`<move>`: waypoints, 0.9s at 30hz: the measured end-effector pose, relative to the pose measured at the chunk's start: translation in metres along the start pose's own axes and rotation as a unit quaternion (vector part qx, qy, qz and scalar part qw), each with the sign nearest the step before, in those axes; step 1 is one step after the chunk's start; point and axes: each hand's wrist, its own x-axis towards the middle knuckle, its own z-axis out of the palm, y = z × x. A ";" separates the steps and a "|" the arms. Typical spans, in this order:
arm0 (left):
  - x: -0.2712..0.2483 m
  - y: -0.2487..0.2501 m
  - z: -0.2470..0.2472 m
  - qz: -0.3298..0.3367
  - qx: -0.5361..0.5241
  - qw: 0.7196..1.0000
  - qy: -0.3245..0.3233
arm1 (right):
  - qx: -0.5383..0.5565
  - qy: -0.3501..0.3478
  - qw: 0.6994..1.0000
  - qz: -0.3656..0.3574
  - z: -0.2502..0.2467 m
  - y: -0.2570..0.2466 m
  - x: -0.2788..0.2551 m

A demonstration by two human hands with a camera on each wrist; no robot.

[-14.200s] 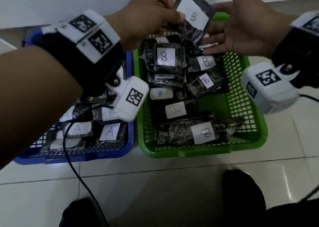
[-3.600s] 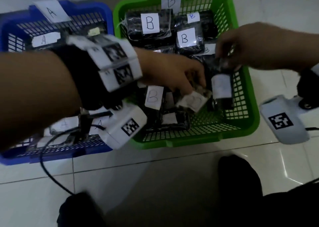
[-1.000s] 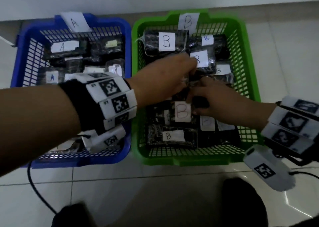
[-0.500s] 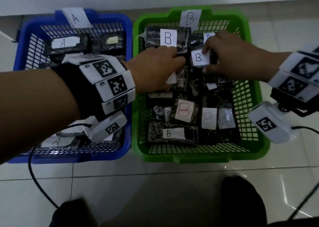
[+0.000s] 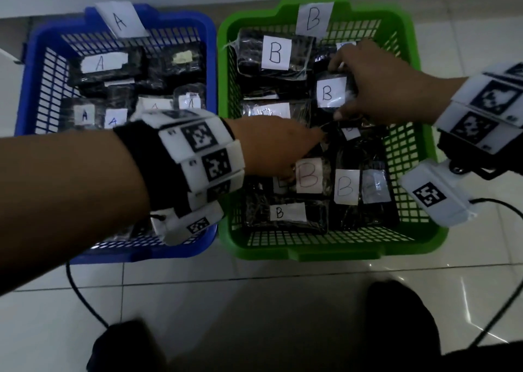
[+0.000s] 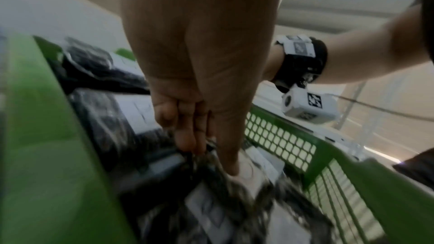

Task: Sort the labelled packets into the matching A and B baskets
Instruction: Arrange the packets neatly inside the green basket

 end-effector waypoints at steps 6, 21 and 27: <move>-0.023 -0.031 -0.034 -0.073 -0.181 0.973 0.127 | 0.185 -0.044 0.981 0.023 -0.028 -0.018 -0.033; -0.028 -0.008 0.017 -0.086 -0.105 0.988 0.071 | 0.236 -0.054 0.970 -0.008 0.058 -0.055 -0.063; -0.029 -0.017 -0.002 -0.118 -0.057 0.991 0.017 | 0.163 -0.070 0.984 -0.025 0.048 -0.047 -0.055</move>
